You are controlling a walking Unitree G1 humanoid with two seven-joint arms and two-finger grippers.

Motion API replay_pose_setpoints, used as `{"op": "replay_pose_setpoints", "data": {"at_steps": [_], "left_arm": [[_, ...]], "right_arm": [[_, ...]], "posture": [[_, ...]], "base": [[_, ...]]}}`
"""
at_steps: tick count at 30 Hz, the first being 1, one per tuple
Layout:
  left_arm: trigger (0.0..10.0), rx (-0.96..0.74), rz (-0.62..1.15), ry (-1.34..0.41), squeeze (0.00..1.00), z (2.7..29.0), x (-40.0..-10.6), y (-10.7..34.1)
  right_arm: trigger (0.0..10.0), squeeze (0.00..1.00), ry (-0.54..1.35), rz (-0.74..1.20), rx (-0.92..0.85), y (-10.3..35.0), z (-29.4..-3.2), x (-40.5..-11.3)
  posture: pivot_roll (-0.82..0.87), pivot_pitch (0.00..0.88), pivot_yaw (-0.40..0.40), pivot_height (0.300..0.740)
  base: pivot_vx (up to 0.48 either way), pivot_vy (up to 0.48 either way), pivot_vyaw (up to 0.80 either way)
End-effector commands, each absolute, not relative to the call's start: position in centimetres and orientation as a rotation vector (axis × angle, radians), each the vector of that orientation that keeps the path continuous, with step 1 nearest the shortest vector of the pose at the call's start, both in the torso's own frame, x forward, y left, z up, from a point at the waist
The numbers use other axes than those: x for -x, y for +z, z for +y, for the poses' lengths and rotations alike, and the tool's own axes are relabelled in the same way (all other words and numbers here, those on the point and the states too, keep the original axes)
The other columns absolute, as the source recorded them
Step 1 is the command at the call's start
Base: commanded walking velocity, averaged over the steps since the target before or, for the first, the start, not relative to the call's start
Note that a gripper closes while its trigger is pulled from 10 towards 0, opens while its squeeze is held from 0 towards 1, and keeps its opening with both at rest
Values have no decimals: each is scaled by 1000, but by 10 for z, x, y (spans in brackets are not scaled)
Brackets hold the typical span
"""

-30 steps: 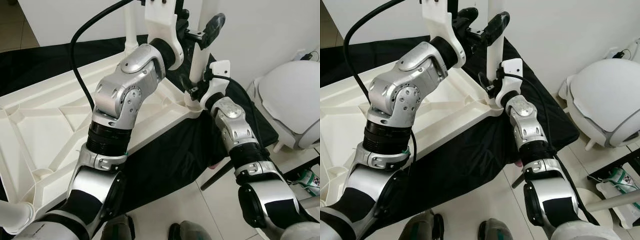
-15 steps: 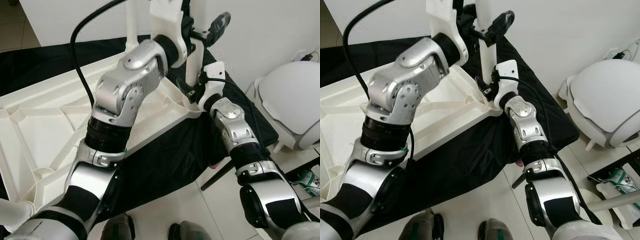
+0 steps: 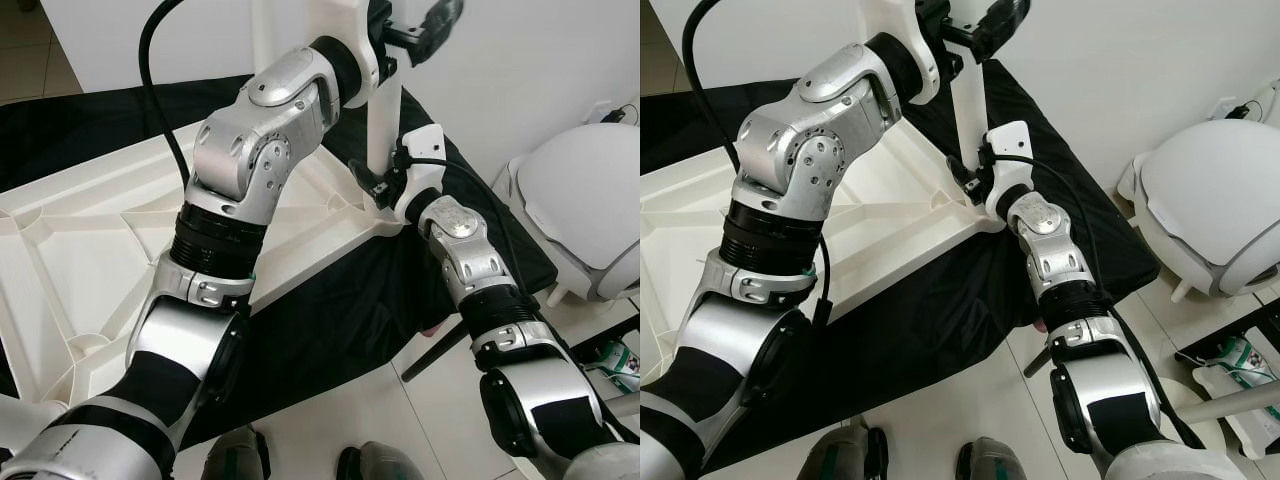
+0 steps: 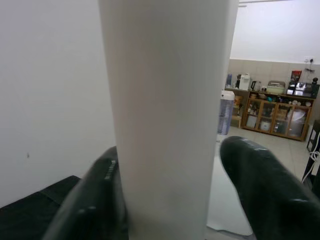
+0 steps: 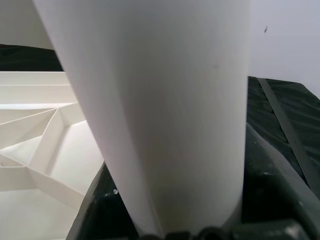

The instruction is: Building children table

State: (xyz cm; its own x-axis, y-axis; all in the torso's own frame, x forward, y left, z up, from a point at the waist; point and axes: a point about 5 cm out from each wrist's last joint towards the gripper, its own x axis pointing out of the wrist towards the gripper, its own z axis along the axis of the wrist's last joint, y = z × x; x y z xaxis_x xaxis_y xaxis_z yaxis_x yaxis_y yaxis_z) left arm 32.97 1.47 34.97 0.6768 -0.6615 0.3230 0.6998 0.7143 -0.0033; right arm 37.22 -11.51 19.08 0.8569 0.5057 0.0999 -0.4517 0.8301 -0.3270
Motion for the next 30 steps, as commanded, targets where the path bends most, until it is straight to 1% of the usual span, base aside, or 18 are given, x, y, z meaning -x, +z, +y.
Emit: {"op": "replay_pose_setpoints", "data": {"at_steps": [1,14,15,16,17,19,20,22,24,26,27,29,30], "left_arm": [[0,64,-343,-840,0,10,-327,355],[0,41,-353,-802,0,10,-332,359],[10000,40,-352,-803,0,10,-331,359],[10000,29,-349,-803,0,9,-331,359],[10000,22,-347,-793,0,9,-332,359],[10000,17,-347,-787,0,9,-332,359],[10000,8,-348,-766,0,9,-333,360],[10000,2,-349,-748,0,10,-335,361],[10000,-13,-357,-683,0,13,-338,366],[10000,-17,-363,-655,0,14,-339,368],[10000,-13,-364,-621,0,15,-340,371],[10000,-13,-364,-621,0,15,-340,371],[10000,7,-365,-583,0,17,-342,375]], "right_arm": [[10000,0,517,-209,320,195,-115,-371],[10000,0,498,-206,289,196,-118,-373],[10000,0,494,-207,285,196,-118,-373],[10000,0,487,-204,271,196,-119,-373],[10000,769,477,-202,253,197,-120,-374],[10000,769,470,-201,240,197,-121,-375],[10000,1000,462,-207,234,198,-122,-375],[10000,1000,452,-214,236,200,-123,-376],[10000,1000,396,-239,230,204,-125,-378],[10000,1000,365,-252,227,206,-126,-378],[10000,1000,332,-266,221,208,-127,-379],[10000,1000,332,-266,221,208,-127,-379],[10000,996,297,-280,218,210,-127,-380]], "posture": [[-19,9,-15,740],[-18,13,-14,740],[-18,13,-14,740],[-16,12,-15,740],[-16,12,-15,740],[-15,11,-15,740],[-15,10,-15,740],[-15,10,-15,740],[-16,7,-14,740],[-20,1,-14,740],[-21,0,-13,740],[-21,0,-13,740],[-21,0,-13,740]], "base": [[0,0,0],[0,0,0],[0,0,0],[0,0,0],[0,0,0],[0,0,0],[0,0,0],[0,0,0],[0,0,0],[0,0,0],[0,0,0],[0,0,0],[0,0,0]]}}
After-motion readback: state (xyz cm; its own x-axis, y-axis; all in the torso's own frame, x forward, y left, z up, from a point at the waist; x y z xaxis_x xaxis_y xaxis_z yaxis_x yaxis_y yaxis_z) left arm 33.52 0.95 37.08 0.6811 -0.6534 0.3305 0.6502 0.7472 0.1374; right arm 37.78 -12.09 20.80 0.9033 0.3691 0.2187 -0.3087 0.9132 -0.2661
